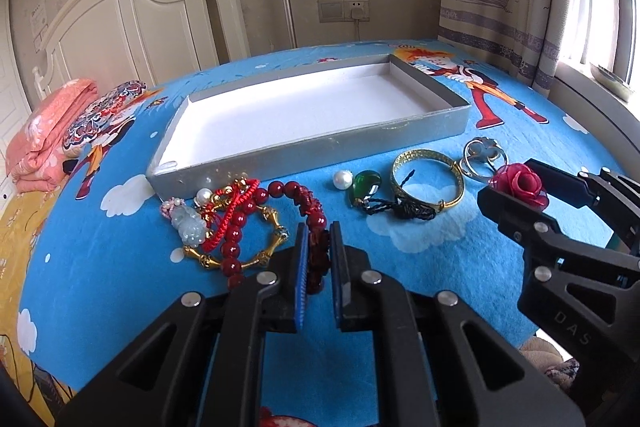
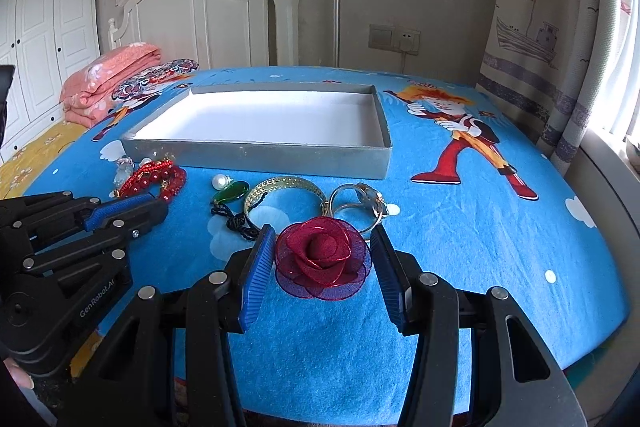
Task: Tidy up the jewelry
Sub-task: 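Carry the bead bracelet and the rose over the silver tray with both tools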
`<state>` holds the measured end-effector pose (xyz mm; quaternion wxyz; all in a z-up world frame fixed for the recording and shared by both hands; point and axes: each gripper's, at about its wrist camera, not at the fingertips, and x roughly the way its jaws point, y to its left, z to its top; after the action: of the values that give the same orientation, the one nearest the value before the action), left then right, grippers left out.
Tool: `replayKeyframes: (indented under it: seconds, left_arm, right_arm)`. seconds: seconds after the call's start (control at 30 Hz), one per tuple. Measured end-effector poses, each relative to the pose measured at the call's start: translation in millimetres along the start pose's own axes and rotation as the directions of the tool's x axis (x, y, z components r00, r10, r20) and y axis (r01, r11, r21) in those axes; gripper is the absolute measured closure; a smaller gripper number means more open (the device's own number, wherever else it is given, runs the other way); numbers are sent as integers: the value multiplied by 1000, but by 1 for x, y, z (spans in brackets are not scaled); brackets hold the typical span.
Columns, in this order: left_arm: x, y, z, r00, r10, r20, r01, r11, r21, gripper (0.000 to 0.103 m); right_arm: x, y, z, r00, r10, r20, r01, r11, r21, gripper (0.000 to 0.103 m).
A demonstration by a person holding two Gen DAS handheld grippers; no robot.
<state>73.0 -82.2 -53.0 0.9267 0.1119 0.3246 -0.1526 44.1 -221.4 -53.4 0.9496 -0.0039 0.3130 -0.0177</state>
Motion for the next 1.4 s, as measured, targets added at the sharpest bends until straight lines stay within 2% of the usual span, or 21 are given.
replayKeyframes:
  seconds: [0.43,0.63,0.9,1.13,1.3,1.4]
  left_arm:
    - [-23,19,22,996,34,76,-33,999,-23,93]
    - [-27,33,48,993,47,108,-42,998,-48,93]
    - [-30,46,90,985,85,149,-81,996,-37,93]
    - [-9,65,134,990,77,114,-67,994,-87,93]
    - [14,70,158,985,128,116,-116,987,-107,93]
    - [32,79,161,984,150,96,-135,981,-142,93]
  right_arm:
    - [3,13,16,998,-60,9,60,997,-44,55]
    - [7,22,42,994,-90,58,94,993,-70,55]
    - [15,27,86,991,-92,101,100,992,-75,55]
    - [50,23,116,997,-62,44,64,997,-39,55]
    - [78,22,136,997,-74,27,74,997,-25,55]
    - [92,18,146,998,-59,22,60,998,-13,55]
